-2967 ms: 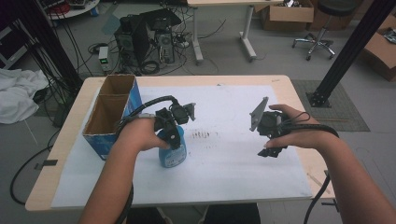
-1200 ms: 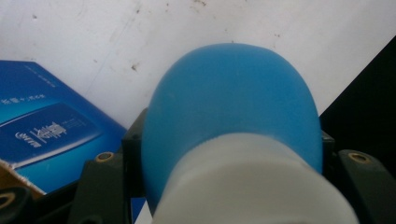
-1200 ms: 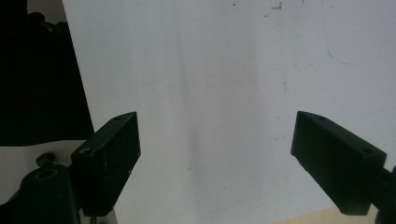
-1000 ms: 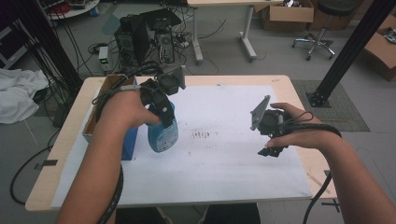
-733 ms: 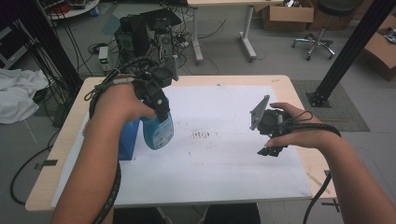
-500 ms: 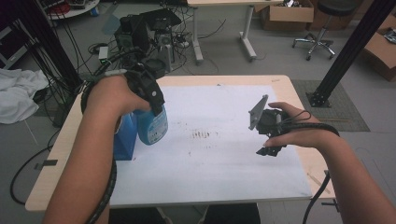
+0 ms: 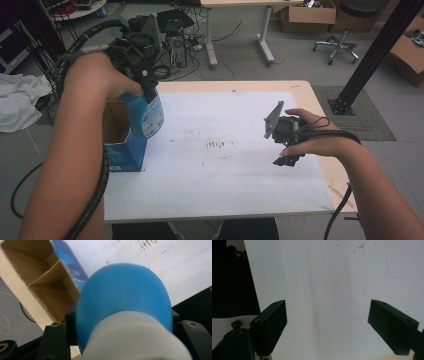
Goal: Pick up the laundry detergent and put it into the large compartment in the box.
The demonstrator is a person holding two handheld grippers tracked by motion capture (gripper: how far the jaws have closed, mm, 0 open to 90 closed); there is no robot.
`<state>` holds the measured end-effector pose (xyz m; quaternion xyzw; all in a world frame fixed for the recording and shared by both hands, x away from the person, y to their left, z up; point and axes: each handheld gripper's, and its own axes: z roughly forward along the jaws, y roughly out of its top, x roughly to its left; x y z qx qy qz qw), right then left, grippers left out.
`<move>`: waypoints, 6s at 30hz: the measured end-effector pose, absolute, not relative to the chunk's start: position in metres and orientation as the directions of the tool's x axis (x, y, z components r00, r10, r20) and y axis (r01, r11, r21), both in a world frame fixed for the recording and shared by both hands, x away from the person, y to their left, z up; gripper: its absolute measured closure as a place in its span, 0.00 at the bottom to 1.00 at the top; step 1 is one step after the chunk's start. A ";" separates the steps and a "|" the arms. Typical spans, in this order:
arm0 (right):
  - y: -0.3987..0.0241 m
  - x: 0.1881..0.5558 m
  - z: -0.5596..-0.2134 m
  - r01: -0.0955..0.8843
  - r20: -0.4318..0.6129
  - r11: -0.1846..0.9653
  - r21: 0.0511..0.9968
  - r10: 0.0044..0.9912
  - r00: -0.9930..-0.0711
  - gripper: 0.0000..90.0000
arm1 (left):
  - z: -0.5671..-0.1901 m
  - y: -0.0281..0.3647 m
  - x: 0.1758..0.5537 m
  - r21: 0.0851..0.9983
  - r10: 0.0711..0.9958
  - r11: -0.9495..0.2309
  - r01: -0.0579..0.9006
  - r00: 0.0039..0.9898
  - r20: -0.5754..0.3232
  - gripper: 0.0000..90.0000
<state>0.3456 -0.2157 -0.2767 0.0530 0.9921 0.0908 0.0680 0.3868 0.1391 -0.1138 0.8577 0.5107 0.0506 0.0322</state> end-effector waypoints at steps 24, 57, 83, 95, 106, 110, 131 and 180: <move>-0.215 0.348 -0.280 0.092 -0.120 0.978 0.185 0.115 -0.986 0.18 | -0.088 0.217 0.398 0.153 0.987 -0.151 0.977 0.142 0.070 0.44; -0.210 0.348 -0.282 0.088 -0.120 0.979 0.184 0.111 -0.987 0.18 | -0.172 0.247 0.412 0.105 0.993 -0.117 0.988 0.114 0.032 0.44; -0.214 0.351 -0.287 0.099 -0.107 0.981 0.169 0.118 -0.987 0.18 | -0.247 0.246 0.427 0.079 0.993 -0.115 0.990 0.113 0.028 0.44; -0.212 0.352 -0.290 0.096 -0.107 0.981 0.170 0.115 -0.988 0.18 | -0.271 0.248 0.428 0.072 0.992 -0.126 0.989 0.124 0.039 0.44; -0.215 0.352 -0.292 0.104 -0.108 0.980 0.171 0.123 -0.986 0.18 | -0.291 0.248 0.428 0.076 0.992 -0.123 0.990 0.119 0.052 0.44; -0.216 0.352 -0.292 0.107 -0.107 0.979 0.174 0.127 -0.986 0.18 | -0.291 0.246 0.428 0.067 0.991 -0.124 0.990 0.120 0.059 0.44; -0.212 0.351 -0.290 0.102 -0.114 0.980 0.170 0.122 -0.986 0.18 | -0.287 0.249 0.427 0.058 0.994 -0.106 0.993 0.104 0.036 0.39; -0.215 0.342 -0.283 0.097 -0.133 0.978 0.187 0.123 -0.984 0.18 | -0.231 0.233 0.416 0.107 0.985 -0.114 0.988 0.098 0.141 0.14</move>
